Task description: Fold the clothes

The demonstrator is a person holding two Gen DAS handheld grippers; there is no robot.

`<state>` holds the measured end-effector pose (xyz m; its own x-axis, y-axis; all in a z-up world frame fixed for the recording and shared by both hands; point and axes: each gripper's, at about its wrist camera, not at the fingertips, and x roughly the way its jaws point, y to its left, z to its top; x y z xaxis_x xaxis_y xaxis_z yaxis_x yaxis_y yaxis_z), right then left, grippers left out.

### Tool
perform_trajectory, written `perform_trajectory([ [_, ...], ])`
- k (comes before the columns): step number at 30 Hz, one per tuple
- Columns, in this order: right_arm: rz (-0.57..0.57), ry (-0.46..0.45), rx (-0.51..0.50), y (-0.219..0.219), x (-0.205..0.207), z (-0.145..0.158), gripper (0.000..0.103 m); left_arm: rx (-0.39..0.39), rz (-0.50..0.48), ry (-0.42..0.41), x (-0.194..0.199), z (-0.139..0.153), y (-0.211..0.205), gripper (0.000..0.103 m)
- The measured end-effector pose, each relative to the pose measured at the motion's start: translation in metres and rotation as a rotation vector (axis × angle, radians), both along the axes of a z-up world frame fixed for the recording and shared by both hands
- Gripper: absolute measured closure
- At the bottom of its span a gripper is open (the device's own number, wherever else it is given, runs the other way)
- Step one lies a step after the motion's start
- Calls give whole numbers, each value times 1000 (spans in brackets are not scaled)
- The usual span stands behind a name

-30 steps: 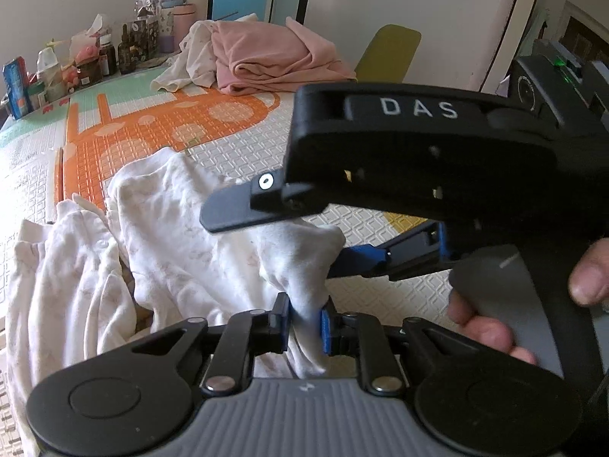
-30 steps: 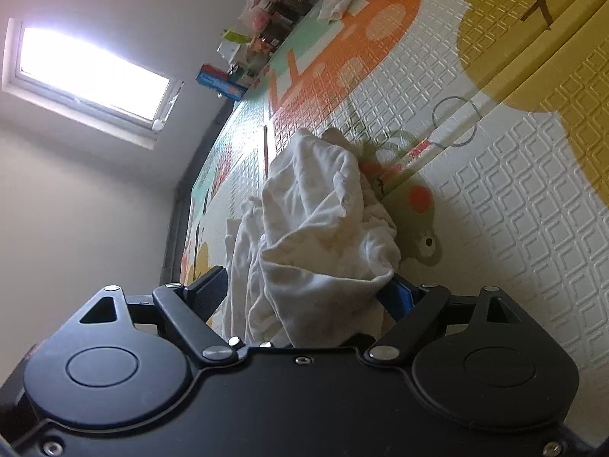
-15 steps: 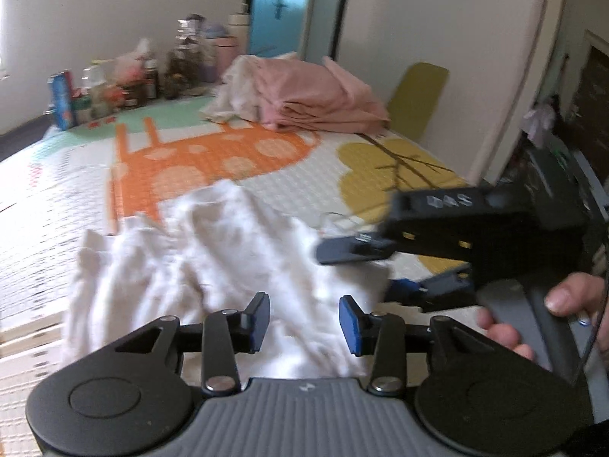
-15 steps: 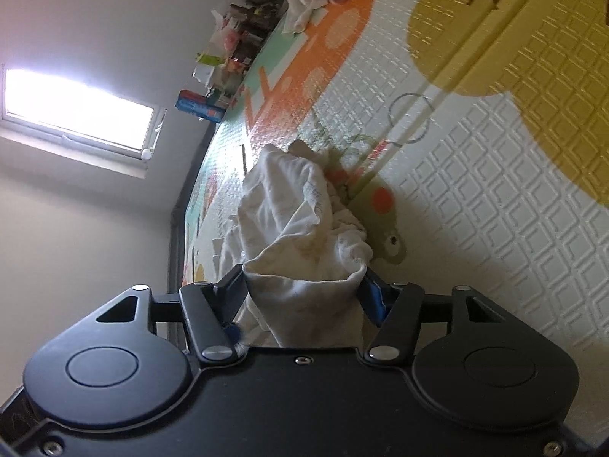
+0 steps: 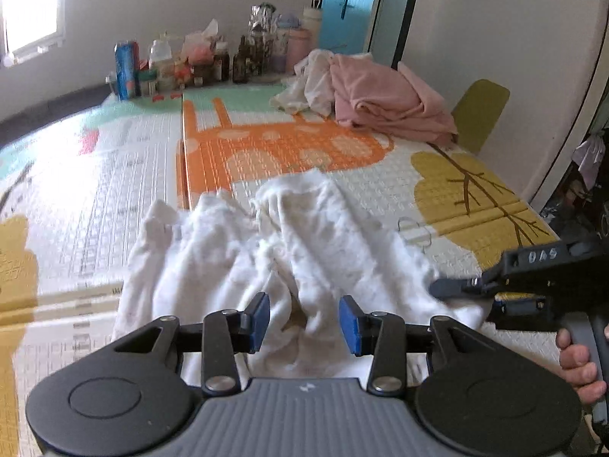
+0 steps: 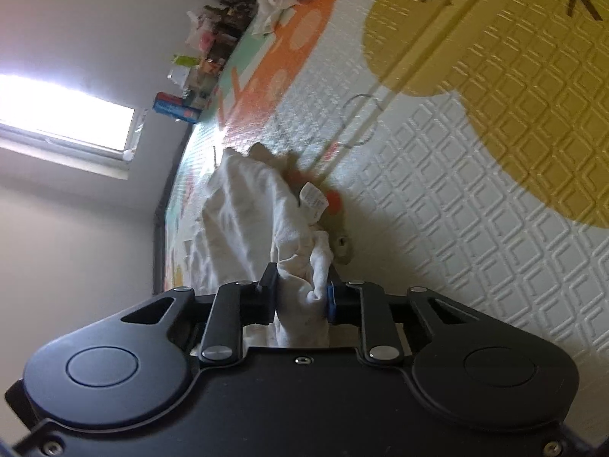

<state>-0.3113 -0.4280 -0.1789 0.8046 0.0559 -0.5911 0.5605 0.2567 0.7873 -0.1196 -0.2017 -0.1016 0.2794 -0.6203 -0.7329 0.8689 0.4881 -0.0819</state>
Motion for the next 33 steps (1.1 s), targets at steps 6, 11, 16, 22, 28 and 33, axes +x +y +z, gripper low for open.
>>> perform_trajectory([
  [6, 6, 49, -18, -1, 1, -4, 84, 30, 42, -34, 4, -7, -14, 60],
  [11, 0, 70, -15, -1, 1, -8, 84, 100, 67, -13, 14, -27, -21, 58],
  [16, -5, 68, -7, -2, 0, -8, 84, 98, 63, -5, 17, -29, -19, 57],
  [22, 5, 51, -15, -2, 2, -1, 85, 23, 66, 9, 15, -9, -6, 57],
  [28, 17, 20, -38, 0, 3, 15, 86, -25, 77, 8, 12, 8, 10, 57],
  [33, 52, -6, -79, 4, 8, 33, 86, 25, 119, 11, 13, 2, 21, 57],
])
